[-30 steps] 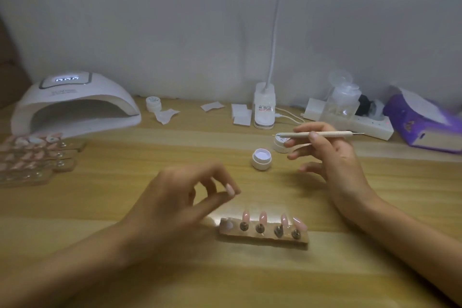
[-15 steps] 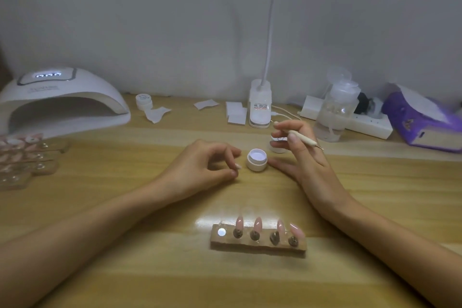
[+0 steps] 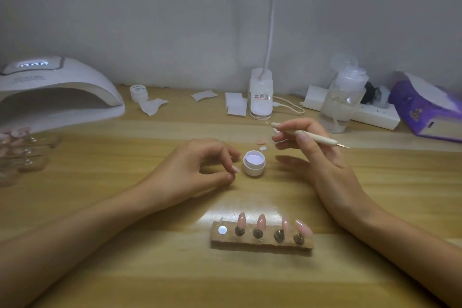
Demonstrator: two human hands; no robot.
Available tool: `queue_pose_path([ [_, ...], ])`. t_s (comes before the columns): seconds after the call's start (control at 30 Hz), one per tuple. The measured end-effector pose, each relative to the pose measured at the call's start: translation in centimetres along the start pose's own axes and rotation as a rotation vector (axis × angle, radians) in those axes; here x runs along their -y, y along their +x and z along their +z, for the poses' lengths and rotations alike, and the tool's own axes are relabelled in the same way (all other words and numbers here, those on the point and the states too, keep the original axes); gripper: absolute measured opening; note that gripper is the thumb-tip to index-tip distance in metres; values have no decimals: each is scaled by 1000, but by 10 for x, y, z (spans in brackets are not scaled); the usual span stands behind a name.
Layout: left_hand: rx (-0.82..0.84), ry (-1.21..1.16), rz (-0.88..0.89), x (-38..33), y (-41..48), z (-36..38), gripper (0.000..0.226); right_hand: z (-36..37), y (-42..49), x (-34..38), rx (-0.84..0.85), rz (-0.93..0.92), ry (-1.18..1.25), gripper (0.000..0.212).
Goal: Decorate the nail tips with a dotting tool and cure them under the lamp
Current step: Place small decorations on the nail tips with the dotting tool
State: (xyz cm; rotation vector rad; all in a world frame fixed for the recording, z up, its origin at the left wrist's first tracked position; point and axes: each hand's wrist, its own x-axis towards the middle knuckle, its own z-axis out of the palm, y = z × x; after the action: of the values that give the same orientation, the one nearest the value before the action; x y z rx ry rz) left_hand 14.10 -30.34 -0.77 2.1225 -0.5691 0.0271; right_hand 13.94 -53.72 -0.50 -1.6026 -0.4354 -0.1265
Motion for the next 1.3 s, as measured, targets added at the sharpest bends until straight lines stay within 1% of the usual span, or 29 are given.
queue_pose_path([
  [0.1, -67, -23, -26, -1, 3, -4, 16, -5, 5, 8, -68, -39, 40, 18],
  [0.2, -89, -123, -67, -5, 9, -8, 16, -6, 11, 7, -107, 19, 102, 17],
  [0.33, -82, -157, -79, -9, 17, -7, 15, -4, 19, 3, -78, 83, 40, 21],
  [0.43, -96, -128, -62, -7, 14, 0, 15, -1, 20, 3, -65, 33, -19, 21],
  [0.53, -89, -48, 18, -5, 9, 8, 14, 2, 19, 1, -59, -30, -38, 24],
  [0.63, -93, -24, 53, -4, 7, 10, 13, 3, 20, -2, -22, -28, -44, 24],
  [0.73, -102, -43, 46, -2, 8, 8, 12, 4, 20, -3, 30, -8, -55, 24],
  [0.9, -98, -59, 41, -1, 9, 10, 9, 4, 20, -2, 68, 2, -31, 22],
  [1.17, -109, -64, 17, 0, 8, 10, 9, 4, 20, -3, 102, 9, -31, 20],
  [1.3, -121, -100, -9, -1, 8, 9, 14, 4, 20, -2, 89, 9, -7, 20],
])
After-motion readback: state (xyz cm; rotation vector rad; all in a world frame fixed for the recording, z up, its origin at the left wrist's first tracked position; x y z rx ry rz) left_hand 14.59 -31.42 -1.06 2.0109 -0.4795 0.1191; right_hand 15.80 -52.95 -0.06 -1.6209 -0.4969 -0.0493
